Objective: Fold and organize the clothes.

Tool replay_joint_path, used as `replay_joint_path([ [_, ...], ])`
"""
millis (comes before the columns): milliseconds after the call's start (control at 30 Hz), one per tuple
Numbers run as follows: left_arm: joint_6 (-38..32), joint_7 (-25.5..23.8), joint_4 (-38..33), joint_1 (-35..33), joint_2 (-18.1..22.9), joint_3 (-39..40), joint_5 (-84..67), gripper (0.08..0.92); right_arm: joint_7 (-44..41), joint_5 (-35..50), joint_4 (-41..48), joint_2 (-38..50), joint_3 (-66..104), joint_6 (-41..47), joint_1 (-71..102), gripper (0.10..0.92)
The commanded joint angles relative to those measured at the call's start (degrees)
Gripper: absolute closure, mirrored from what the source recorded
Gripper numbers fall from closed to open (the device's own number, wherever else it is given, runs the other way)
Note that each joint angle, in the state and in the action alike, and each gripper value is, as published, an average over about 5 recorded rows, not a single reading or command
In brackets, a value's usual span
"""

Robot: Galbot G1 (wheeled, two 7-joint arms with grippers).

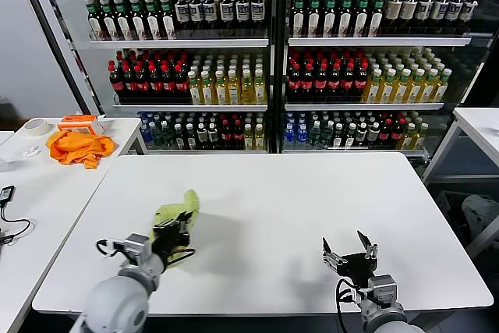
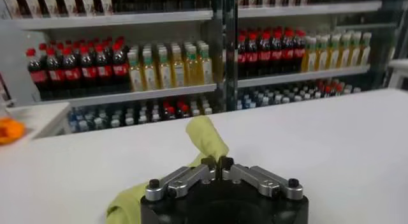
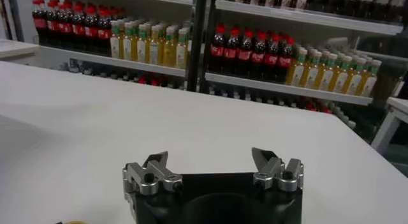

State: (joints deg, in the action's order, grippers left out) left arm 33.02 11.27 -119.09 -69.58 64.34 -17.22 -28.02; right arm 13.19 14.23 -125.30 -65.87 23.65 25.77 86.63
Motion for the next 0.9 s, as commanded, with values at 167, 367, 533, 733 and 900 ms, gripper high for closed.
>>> replay_joint_path([
  [167,-2.3,3.9,5.1,7.6,5.7,6.6,-4.7,0.734,1.0,0.8,-0.3,0.5,-0.1,1.4,-0.8,0.203],
  [367,-4.7,0.6,0.5,5.7,0.2,0.2,-4.1,0.552,1.1,7.4,1.0,0.5,-4.0,1.3,-5.5,0.203],
  [533,-10.6,-6.0,0.2,-2.0,-6.5,-12.3,4.0,0.405,1.3,19.8,2.3,-1.1,-11.3,2.7,-11.9,0.203],
  [733,-12.5,-7.3,-0.7,-11.0,-7.9,-21.9,6.7,0.235,3.8,25.2,6.0,-5.2,-24.2,6.6,-20.4,0.203],
  [900,-12.5,-7.4,-1.2,-14.5,-6.9,-25.4,7.9,0.180,9.3,29.5,10.9,-7.5,-31.0,7.5,-26.3,0.203],
])
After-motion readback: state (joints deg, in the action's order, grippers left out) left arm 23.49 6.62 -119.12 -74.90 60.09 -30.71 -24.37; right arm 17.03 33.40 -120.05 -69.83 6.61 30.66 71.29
